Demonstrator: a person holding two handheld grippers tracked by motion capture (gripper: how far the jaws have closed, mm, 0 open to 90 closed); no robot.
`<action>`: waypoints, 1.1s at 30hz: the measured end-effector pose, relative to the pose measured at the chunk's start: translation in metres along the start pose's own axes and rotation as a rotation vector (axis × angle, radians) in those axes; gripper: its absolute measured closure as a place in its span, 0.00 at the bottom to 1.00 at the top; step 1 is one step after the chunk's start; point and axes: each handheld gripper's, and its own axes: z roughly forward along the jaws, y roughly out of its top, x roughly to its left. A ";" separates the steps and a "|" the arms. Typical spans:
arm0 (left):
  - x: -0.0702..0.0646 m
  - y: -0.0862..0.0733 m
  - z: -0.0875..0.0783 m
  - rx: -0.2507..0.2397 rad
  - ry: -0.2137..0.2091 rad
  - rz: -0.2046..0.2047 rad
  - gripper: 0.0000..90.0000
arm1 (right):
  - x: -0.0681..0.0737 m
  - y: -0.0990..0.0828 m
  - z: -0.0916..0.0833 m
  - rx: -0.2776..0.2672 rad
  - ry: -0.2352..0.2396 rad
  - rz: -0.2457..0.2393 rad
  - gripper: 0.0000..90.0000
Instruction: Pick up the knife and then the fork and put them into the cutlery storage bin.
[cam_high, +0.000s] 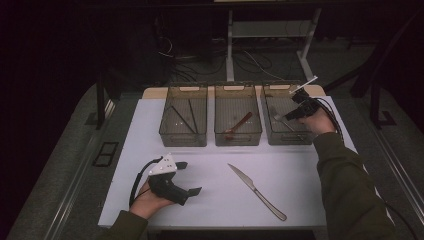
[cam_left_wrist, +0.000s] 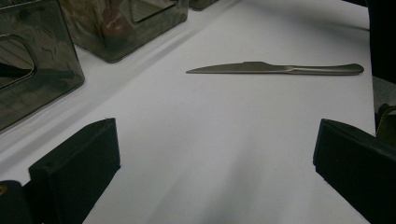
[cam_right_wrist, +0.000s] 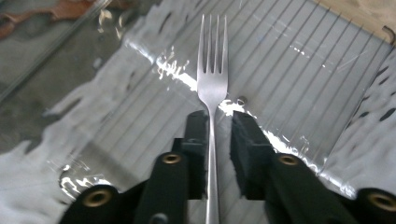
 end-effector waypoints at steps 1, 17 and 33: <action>0.000 0.000 0.000 0.000 0.000 0.001 0.00 | 0.000 0.000 -0.001 -0.007 0.008 0.002 0.75; 0.000 0.000 0.000 0.001 0.001 -0.002 0.00 | 0.013 -0.016 -0.052 -0.279 0.164 0.096 0.44; 0.000 0.000 0.000 0.002 0.003 -0.004 0.00 | 0.054 -0.060 -0.080 -0.346 0.189 -0.024 0.44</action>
